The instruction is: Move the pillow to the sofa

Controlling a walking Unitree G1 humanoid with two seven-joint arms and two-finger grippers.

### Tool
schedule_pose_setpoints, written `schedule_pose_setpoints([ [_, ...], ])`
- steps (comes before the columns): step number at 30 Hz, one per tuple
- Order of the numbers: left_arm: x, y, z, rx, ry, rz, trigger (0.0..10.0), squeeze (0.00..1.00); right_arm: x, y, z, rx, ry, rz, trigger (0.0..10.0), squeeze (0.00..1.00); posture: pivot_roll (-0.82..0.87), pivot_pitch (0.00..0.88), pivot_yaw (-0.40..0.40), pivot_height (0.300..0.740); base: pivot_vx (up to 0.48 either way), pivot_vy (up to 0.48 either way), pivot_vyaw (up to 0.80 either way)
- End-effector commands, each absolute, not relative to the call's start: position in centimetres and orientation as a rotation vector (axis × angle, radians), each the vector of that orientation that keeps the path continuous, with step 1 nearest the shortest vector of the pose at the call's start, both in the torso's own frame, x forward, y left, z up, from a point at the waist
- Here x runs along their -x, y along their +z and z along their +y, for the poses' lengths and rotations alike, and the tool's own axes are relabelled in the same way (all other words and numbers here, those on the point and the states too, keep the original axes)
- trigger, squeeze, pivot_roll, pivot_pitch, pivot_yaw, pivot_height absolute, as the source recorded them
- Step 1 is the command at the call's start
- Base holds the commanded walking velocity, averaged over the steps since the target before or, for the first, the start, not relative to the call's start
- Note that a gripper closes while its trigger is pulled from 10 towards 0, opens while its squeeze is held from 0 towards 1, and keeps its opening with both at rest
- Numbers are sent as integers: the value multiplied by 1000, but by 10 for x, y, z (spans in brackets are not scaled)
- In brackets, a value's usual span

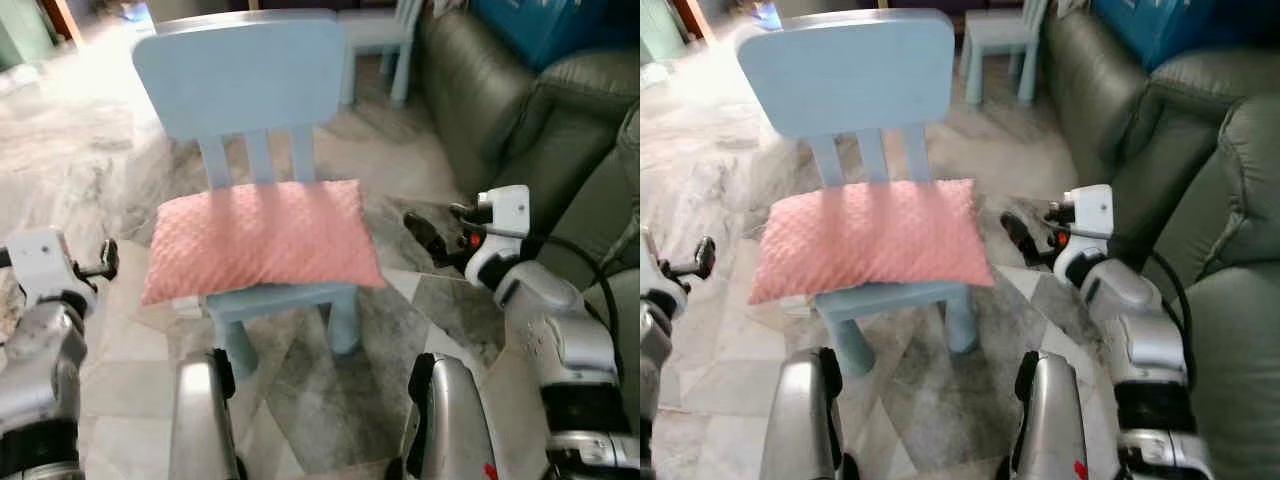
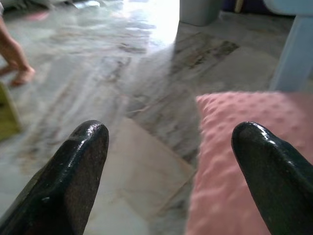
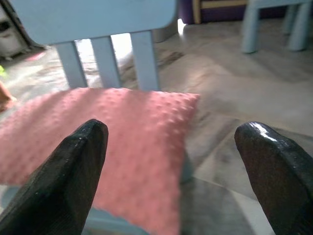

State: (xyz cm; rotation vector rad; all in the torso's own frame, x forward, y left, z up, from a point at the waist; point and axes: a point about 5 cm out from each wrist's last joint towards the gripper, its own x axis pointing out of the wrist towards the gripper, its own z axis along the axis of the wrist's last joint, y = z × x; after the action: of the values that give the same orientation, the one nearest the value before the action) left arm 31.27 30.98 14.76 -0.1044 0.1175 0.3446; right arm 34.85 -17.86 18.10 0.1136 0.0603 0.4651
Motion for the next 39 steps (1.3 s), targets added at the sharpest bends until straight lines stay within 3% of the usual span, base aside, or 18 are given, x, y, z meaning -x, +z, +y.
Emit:
schedule_pose_setpoints([
  [1,-320,146,314,157,329,141,10000,0,-356,184,-168,-207,523,83,10000,0,27,237,-8,429,0,0,0],
  [4,-333,150,311,244,283,149,10000,0,-361,185,-151,-309,627,136,10000,0,23,260,-7,429,0,0,0],
  [9,-349,154,316,379,296,172,10000,0,-369,194,-121,-289,769,137,10000,0,44,302,-6,429,0,0,0],
  [16,-360,165,316,369,288,149,10000,0,-385,204,-99,-216,783,128,10000,0,22,333,-9,429,0,0,0],
  [26,-361,171,328,373,333,149,10000,0,-400,212,-92,22,694,59,10000,0,13,349,-29,429,0,0,0],
  [35,-371,186,319,381,307,99,10000,0,-411,224,-99,43,575,-16,10000,0,8,364,-50,429,0,0,0],
  [39,-376,193,315,423,307,70,10000,0,-413,238,-97,-77,557,-91,10000,0,-1,367,-58,429,0,0,0],
])
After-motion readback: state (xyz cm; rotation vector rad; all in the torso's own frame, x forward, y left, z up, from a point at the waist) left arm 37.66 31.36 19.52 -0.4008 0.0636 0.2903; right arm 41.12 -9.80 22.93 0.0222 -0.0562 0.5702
